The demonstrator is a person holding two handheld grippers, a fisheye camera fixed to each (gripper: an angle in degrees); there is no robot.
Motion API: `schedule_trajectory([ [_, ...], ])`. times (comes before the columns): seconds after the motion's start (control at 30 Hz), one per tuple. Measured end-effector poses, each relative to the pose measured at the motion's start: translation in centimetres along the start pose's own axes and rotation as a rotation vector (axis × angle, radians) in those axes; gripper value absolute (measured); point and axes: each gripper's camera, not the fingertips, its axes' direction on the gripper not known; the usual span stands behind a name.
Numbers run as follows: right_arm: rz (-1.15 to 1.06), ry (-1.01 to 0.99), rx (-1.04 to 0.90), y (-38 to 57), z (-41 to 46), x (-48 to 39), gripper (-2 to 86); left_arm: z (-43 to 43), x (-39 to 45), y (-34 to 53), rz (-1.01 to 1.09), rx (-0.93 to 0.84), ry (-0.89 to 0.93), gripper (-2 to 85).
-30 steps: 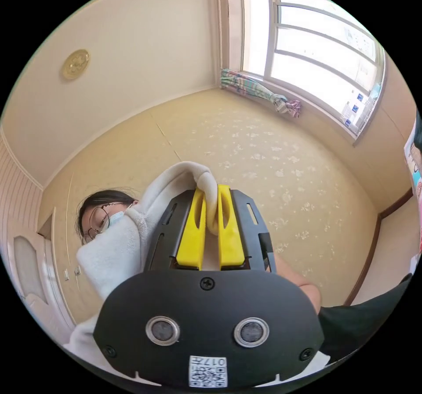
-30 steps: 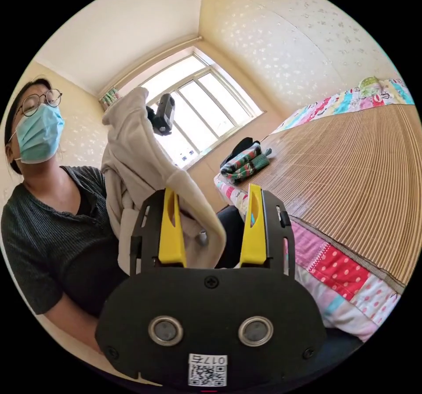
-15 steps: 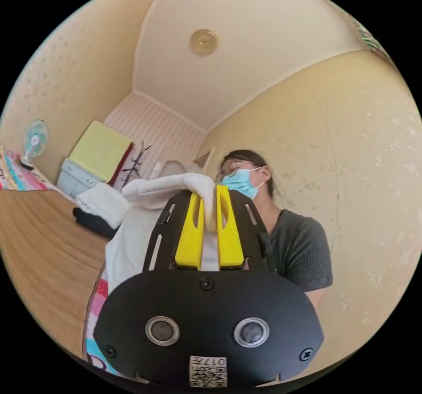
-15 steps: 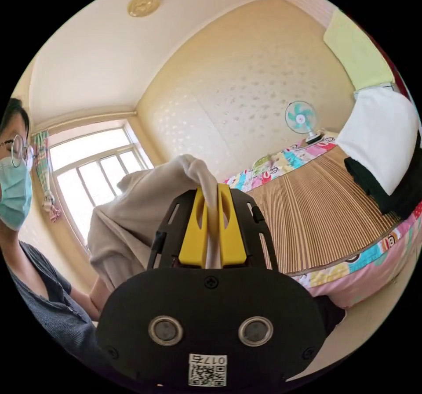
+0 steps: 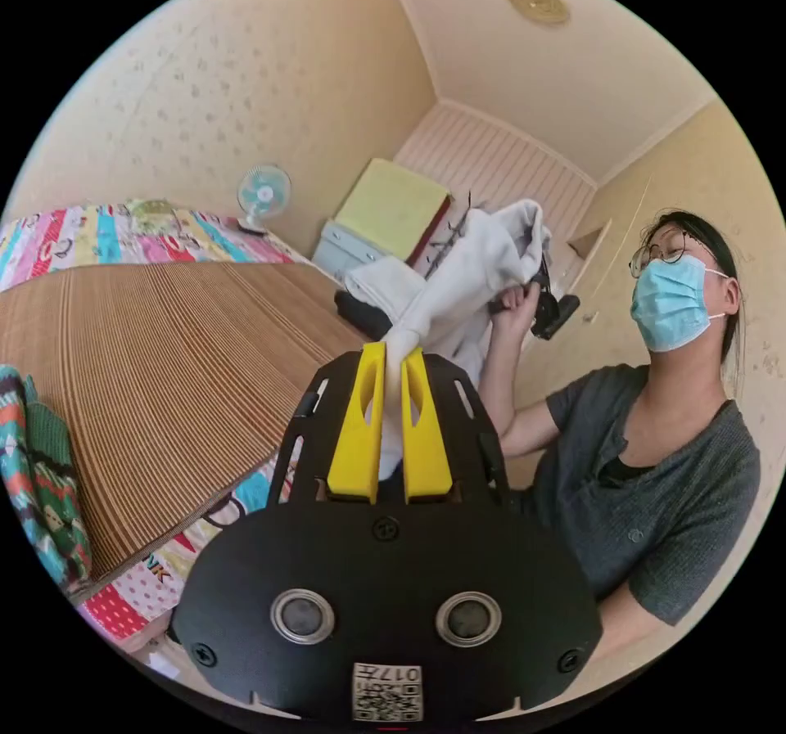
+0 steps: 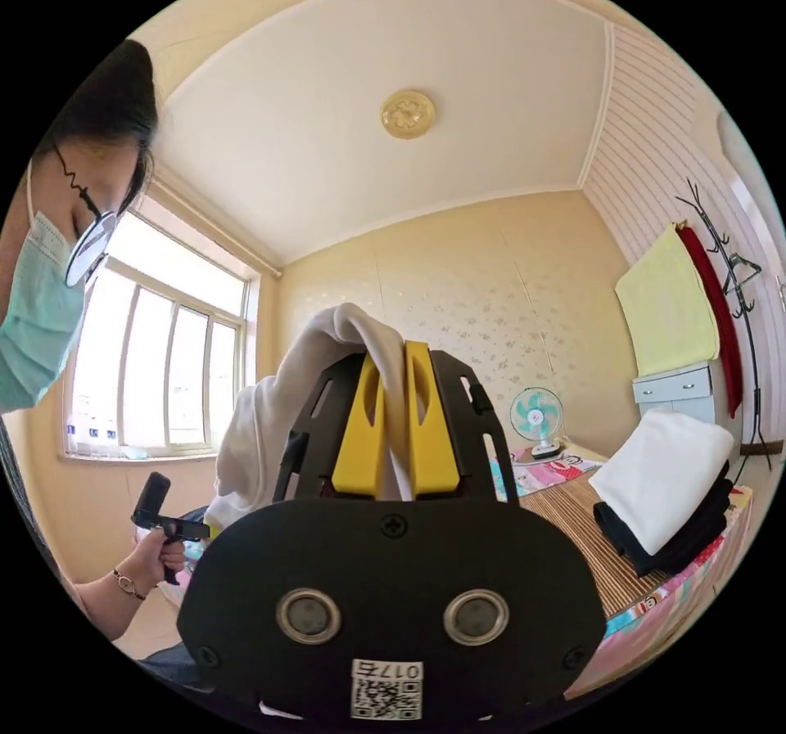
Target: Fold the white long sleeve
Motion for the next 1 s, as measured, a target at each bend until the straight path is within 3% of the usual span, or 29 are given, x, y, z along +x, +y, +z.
schedule_trajectory([
  [0.13,-0.256,-0.018,0.135,-1.1,-1.3,-5.3,5.6,-5.9,9.0,0.7,0.102,0.589,-0.199,3.2],
  [0.23,-0.385,0.001,0.090,-1.8,-0.3,-7.6,5.4,-6.6,12.4,-1.3,0.139,0.743,-0.294,3.3],
  [0.33,-0.422,-0.034,-0.012,-2.4,4.0,-7.4,5.2,-5.2,12.4,-6.0,0.152,0.767,-0.359,3.3],
  [0.4,-0.443,-0.047,-0.149,-3.1,10.0,-6.0,5.3,-3.1,10.5,-11.0,0.179,0.694,-0.434,3.3],
  [0.47,-0.380,-0.134,-0.444,-3.6,22.7,-1.4,6.2,0.5,6.2,-17.8,0.168,0.538,-0.528,3.4],
  [0.5,-0.343,-0.150,-0.519,-3.3,26.4,0.1,6.8,3.9,1.6,-22.7,0.136,0.393,-0.585,3.7],
  [0.57,-0.134,-0.133,-0.871,1.0,41.4,6.8,11.0,10.1,-7.4,-28.5,0.085,0.136,-0.650,4.2],
  [0.6,-0.064,-0.126,-0.971,2.8,44.6,8.3,11.2,14.9,-14.2,-30.6,0.081,-0.093,-0.650,4.2],
  [0.63,0.043,-0.141,-1.104,6.6,48.5,10.3,11.6,19.1,-21.3,-30.4,0.003,-0.355,-0.645,3.9],
  [0.7,0.192,-0.207,-1.189,11.6,50.3,11.6,11.4,21.9,-29.1,-27.1,-0.188,-0.580,-0.641,3.3],
  [0.77,0.339,-0.320,-1.142,17.0,48.3,11.9,10.1,21.7,-31.3,-23.0,-0.218,-0.491,-0.534,0.8],
  [0.83,0.342,-0.355,-1.178,21.9,46.9,11.1,8.7,21.8,-32.8,-16.8,-0.288,-0.345,-0.404,0.3],
  [0.93,0.287,-0.214,-1.368,31.3,46.0,8.7,8.2,25.1,-33.8,-9.1,-0.391,-0.295,-0.307,2.4],
  [1.0,0.245,-0.208,-1.443,35.9,45.6,6.6,8.2,28.9,-34.0,-5.7,-0.421,-0.371,-0.271,3.0],
])
